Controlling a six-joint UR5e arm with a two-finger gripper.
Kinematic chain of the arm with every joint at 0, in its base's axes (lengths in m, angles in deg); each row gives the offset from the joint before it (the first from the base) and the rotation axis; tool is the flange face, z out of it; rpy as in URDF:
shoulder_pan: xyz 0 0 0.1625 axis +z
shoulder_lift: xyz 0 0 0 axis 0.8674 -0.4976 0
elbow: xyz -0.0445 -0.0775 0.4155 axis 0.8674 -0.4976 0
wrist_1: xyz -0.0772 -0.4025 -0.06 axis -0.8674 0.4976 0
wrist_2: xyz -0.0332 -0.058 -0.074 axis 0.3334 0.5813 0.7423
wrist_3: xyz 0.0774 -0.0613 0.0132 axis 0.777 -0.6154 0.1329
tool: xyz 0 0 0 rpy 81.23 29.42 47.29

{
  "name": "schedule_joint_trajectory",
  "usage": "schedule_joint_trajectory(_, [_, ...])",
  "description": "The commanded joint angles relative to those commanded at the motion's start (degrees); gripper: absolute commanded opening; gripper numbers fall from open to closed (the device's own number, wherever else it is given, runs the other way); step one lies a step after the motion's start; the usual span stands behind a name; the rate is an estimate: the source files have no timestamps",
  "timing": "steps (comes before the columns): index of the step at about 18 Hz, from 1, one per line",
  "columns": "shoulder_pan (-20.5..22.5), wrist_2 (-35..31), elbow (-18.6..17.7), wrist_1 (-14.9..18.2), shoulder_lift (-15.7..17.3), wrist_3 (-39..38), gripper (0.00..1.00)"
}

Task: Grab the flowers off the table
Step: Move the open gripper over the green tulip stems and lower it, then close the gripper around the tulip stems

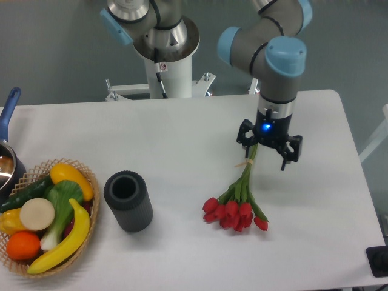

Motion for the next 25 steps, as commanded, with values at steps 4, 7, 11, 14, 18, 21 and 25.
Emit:
schedule_joint_trajectory(4, [-1.49, -3.15, -0.71, -0.26, -2.19, -0.35, 1.00])
schedule_joint_trajectory(7, [-3.07, -5.80, -0.45, -1.84, -3.60, -4.55, 1.00])
schedule_joint_trajectory(11, [-3.60, -5.80, 1.13, -2.64, -5.53, -6.77, 1.00])
schedule_joint_trajectory(14, [-4.30, -5.80, 1.58, -5.35, -7.90, -6.86, 1.00])
schedule_joint_trajectory(18, [-4.75, -5.80, 2.28, -6.15, -9.41, -6.68, 1.00])
schedule_joint_trajectory(21, [-5.36, -5.80, 1.93, -6.24, -9.84, -6.50, 1.00])
schedule_joint_trajectory(25, [-5.45, -5.80, 1.93, -6.15, -10.55, -6.42, 1.00])
